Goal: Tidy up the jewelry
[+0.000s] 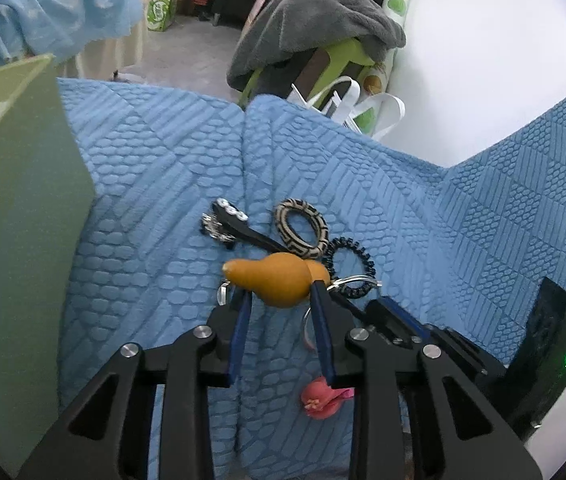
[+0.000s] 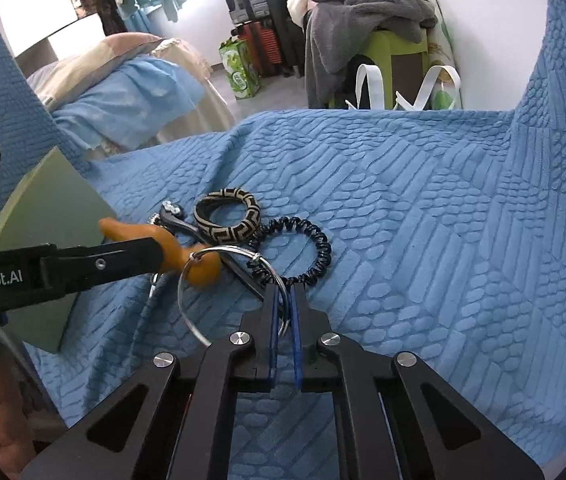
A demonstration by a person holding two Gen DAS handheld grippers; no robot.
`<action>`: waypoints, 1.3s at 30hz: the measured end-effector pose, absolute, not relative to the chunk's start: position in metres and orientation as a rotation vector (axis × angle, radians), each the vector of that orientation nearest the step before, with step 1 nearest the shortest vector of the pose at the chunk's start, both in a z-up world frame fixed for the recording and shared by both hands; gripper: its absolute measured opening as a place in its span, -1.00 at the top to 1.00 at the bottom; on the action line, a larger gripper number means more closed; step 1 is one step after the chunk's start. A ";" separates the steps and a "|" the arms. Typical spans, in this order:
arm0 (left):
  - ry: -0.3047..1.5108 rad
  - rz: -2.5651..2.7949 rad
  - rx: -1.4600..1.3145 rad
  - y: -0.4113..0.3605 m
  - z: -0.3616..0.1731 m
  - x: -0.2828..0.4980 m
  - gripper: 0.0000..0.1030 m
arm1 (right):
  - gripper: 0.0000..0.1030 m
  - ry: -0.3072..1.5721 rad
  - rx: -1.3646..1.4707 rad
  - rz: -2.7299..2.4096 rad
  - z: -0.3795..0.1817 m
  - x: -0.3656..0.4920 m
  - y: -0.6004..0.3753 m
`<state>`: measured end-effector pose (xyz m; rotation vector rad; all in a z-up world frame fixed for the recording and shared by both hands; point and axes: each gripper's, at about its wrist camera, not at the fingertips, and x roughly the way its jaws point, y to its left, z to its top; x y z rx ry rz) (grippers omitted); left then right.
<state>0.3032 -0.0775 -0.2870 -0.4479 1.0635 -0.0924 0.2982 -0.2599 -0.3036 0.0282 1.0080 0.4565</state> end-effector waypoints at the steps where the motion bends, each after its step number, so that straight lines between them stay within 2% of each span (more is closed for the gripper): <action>1: 1.059 -0.089 -0.442 -0.076 -0.285 0.301 0.43 | 0.92 0.998 0.034 0.461 -0.300 0.297 -0.260; 12: 1.015 -0.070 -0.374 -0.063 -0.267 0.287 0.43 | 0.96 0.925 0.063 0.469 -0.271 0.275 -0.263; 17: 1.006 -0.075 -0.328 -0.067 -0.260 0.278 0.43 | 0.96 0.943 0.043 0.432 -0.276 0.274 -0.261; 19: 1.005 -0.076 -0.316 -0.067 -0.257 0.274 0.43 | 0.89 0.957 0.010 0.405 -0.283 0.279 -0.259; 21: 1.007 -0.077 -0.304 -0.067 -0.256 0.270 0.43 | 0.58 0.969 -0.018 0.392 -0.290 0.284 -0.258; 31: 1.029 -0.070 -0.264 -0.067 -0.258 0.259 0.43 | 0.56 1.021 -0.022 0.376 -0.314 0.306 -0.254; 34: 1.030 -0.070 -0.260 -0.067 -0.257 0.259 0.43 | 0.60 1.030 0.011 0.372 -0.317 0.310 -0.256; 36: 1.027 -0.069 -0.260 -0.067 -0.255 0.259 0.43 | 0.84 1.042 0.031 0.374 -0.318 0.311 -0.257; 39: 1.020 -0.069 -0.261 -0.065 -0.251 0.258 0.43 | 0.95 1.047 -0.001 0.353 -0.316 0.308 -0.254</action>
